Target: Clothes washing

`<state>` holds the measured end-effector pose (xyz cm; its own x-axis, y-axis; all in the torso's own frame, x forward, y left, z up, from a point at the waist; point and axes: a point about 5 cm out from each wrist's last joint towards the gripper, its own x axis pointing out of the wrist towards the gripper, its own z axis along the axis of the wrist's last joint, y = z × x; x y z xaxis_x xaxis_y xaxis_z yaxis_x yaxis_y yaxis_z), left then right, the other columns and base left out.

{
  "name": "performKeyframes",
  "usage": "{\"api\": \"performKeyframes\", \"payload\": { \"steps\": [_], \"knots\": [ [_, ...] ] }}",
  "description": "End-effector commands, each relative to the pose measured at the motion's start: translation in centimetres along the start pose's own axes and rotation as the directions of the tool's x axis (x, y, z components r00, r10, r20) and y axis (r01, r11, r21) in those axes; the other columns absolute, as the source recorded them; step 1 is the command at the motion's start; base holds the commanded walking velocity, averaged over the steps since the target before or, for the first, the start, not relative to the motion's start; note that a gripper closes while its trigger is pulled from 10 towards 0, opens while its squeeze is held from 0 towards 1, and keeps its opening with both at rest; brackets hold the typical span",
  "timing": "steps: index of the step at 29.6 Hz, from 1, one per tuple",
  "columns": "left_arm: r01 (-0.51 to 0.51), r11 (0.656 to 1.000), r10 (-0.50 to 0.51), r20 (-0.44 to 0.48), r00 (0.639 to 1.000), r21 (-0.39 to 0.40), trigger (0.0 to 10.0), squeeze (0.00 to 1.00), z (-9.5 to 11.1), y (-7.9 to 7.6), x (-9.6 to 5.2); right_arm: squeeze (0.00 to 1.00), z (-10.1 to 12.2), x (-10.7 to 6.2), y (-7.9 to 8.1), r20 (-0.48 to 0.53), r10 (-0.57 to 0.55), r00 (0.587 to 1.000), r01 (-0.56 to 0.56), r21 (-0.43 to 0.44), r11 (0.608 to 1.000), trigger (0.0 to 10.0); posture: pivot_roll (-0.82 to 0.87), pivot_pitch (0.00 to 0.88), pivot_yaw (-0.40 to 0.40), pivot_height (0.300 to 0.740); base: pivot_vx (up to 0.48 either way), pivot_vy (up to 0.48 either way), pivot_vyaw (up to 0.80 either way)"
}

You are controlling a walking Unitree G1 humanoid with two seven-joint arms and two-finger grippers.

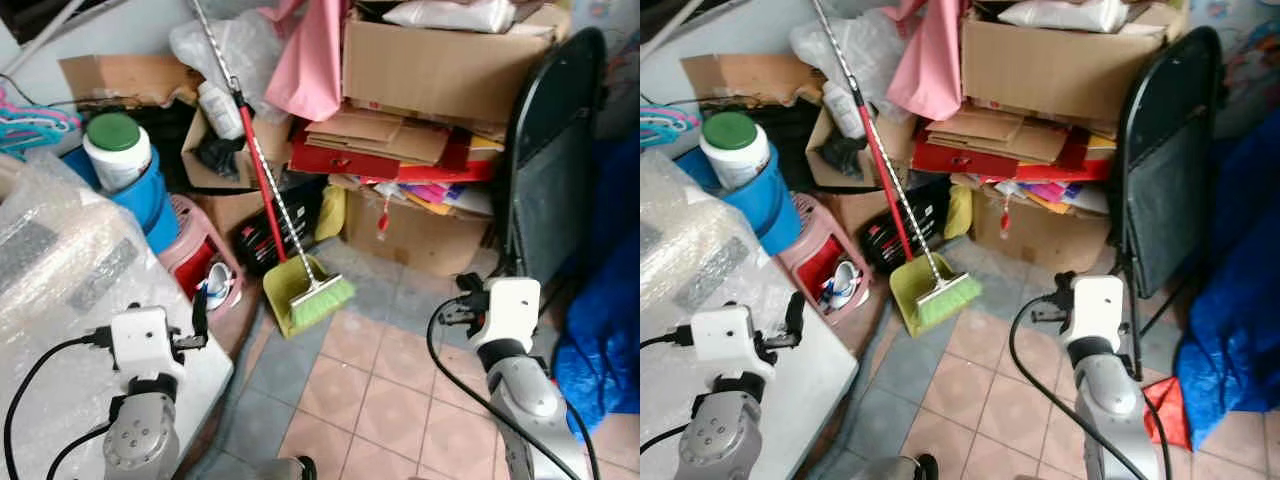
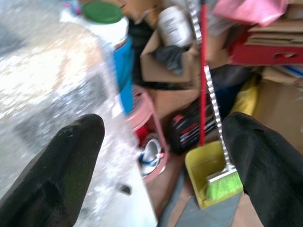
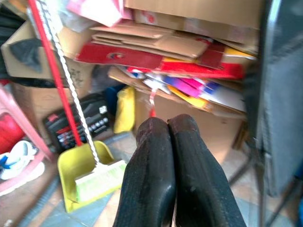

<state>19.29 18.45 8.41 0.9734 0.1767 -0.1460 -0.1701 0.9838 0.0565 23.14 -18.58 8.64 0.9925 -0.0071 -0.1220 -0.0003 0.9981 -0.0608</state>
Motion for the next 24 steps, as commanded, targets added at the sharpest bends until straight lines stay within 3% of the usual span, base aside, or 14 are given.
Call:
{"api": "performKeyframes", "payload": {
  "steps": [1,14,19,24],
  "knots": [
    [-0.015,1.0,0.015,-0.02,1.0,0.004,10.0,0.0,-0.2,0.3,-0.3,0.0,0.0,-0.1,0.4,0.003,0.015,1.0,-0.015,-0.002,1.0,10.0,-0.02,0.0,0.095,0.74,0.0,0.0,0.8],
    [-0.028,0.999,0.03,-0.055,0.998,0.033,10.0,0.0,-0.6,0.0,-0.8,0.0,-0.2,0.3,0.2,0.006,0.009,1.0,-0.009,-0.005,1.0,10.0,-0.01,0.0,0.117,0.74,0.0,0.0,0.8],
    [-0.023,0.999,0.026,-0.069,0.997,0.042,10.0,0.0,-0.7,0.2,-0.7,0.0,-0.7,0.1,1.5,-0.006,0.034,0.999,-0.033,0.02,0.999,10.0,0.01,0.0,0.105,0.74,0.0,0.0,0.8],
    [-0.039,0.999,0.04,-0.024,0.999,0.024,10.0,0.0,-0.1,0.2,-0.1,0.0,-0.6,0.4,0.5,-0.002,0.013,1.0,-0.013,0.025,1.0,10.0,0.02,0.0,0.064,0.74,0.0,0.0,0.59]
  ]
}}
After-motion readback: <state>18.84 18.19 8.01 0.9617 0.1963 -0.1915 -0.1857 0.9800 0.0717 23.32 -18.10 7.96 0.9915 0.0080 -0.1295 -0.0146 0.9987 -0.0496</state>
